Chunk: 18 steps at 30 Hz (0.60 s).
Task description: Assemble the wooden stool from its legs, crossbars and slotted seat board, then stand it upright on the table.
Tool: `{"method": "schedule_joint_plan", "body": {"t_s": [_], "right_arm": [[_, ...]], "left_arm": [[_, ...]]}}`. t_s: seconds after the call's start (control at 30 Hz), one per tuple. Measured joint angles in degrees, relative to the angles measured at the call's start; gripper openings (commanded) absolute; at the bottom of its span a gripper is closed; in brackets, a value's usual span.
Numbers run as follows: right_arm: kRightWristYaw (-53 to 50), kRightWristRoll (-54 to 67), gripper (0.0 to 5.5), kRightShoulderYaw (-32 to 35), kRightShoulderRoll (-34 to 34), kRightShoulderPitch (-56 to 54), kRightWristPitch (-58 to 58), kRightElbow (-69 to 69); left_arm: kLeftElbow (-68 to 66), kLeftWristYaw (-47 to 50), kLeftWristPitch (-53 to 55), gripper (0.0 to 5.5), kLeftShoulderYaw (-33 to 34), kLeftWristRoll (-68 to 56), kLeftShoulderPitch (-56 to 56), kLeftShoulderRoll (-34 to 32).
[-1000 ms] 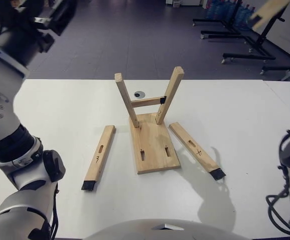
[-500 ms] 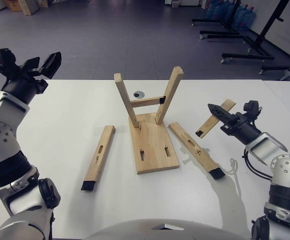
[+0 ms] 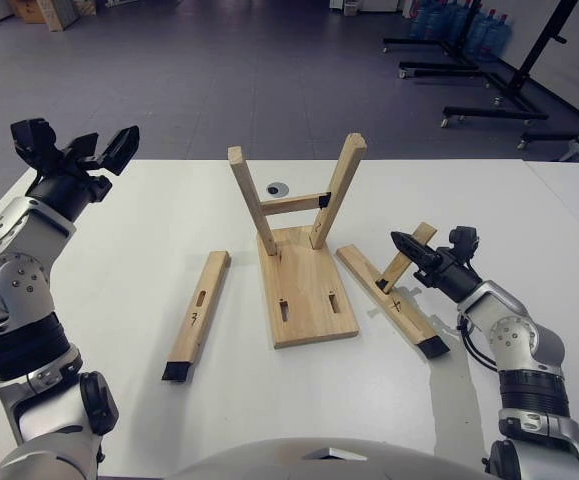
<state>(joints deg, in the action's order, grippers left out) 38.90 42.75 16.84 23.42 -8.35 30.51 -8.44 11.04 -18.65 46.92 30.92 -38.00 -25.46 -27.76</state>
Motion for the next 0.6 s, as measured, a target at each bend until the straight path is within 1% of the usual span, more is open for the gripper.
{"method": "schedule_joint_plan", "body": {"t_s": [0.3, 0.6], "right_arm": [[1.1, -1.3, 0.4, 0.1, -0.3, 1.7, -2.4, 1.1], [2.5, -10.8, 0.4, -6.0, -0.4, 5.7, -16.9, 4.7]], "left_arm": [[-0.4, -0.5, -1.1, 4.52, -0.9, -0.5, 0.2, 0.0], [-0.4, -0.5, -1.7, 4.52, -1.5, -0.5, 0.3, -0.2]]}}
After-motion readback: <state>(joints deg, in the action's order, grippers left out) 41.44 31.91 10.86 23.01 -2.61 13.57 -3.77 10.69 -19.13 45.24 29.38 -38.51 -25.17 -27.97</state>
